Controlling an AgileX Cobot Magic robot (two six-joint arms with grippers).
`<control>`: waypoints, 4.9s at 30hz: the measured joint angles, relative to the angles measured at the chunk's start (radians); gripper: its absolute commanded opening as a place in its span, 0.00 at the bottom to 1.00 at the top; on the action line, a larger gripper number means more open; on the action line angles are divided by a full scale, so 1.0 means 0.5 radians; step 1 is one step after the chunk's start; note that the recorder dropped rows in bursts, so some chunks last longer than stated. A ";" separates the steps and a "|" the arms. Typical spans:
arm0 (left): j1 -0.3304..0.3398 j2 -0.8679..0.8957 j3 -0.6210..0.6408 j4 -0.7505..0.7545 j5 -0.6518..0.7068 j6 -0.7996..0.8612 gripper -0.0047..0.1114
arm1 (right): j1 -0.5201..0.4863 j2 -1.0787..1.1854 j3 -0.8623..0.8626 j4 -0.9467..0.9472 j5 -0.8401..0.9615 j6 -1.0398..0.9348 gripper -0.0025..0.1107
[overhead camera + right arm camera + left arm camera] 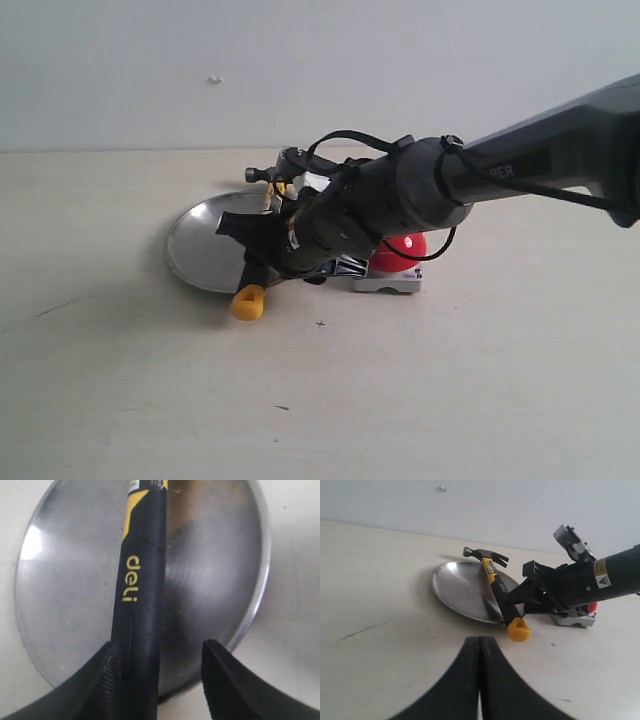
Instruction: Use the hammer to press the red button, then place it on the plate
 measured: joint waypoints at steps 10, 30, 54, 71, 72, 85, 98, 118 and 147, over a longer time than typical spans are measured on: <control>0.000 0.000 0.000 0.000 0.000 0.000 0.04 | 0.079 -0.222 0.000 0.000 0.118 -0.155 0.45; 0.000 0.000 0.000 0.000 0.000 0.000 0.04 | 0.378 -1.095 0.185 -0.097 0.398 -0.788 0.02; 0.000 0.000 0.000 0.000 0.000 0.000 0.04 | 0.381 -1.845 1.177 -0.105 -0.300 -0.804 0.02; 0.000 0.000 0.000 0.000 0.004 0.000 0.04 | 0.381 -1.845 1.177 -0.106 -0.300 -0.824 0.02; 0.000 0.000 0.000 0.000 0.004 0.000 0.04 | 0.381 -1.845 1.177 -0.109 -0.300 -0.849 0.02; 0.000 0.000 0.000 0.000 0.004 0.000 0.04 | 0.198 -2.087 1.177 -0.113 -0.222 -1.201 0.02; 0.000 0.000 0.000 0.000 0.004 0.000 0.04 | -0.368 -2.611 1.177 -0.109 0.294 -1.205 0.02; 0.000 0.000 0.000 0.000 0.004 0.000 0.04 | -0.820 -3.503 1.585 -0.277 0.382 -1.344 0.02; 0.000 0.000 0.000 0.000 0.004 0.000 0.04 | -1.139 -4.290 2.552 0.638 0.034 -2.521 0.02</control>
